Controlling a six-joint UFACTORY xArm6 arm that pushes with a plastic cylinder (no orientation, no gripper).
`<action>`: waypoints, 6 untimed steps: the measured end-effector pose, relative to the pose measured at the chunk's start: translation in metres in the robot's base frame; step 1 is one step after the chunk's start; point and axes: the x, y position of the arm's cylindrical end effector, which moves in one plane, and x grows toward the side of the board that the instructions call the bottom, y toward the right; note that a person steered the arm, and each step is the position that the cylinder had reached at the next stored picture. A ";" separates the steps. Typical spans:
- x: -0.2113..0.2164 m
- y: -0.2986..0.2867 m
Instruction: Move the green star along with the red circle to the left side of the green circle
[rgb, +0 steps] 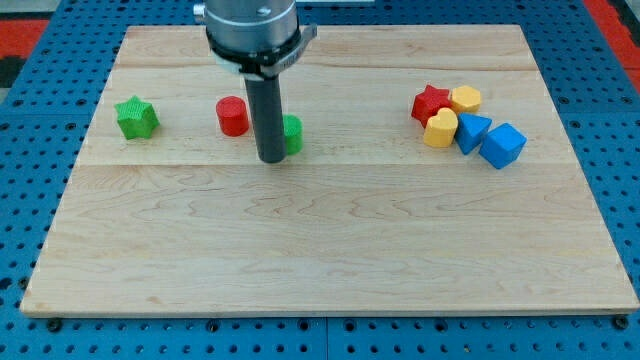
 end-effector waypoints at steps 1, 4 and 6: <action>-0.008 0.014; 0.018 -0.245; -0.039 -0.174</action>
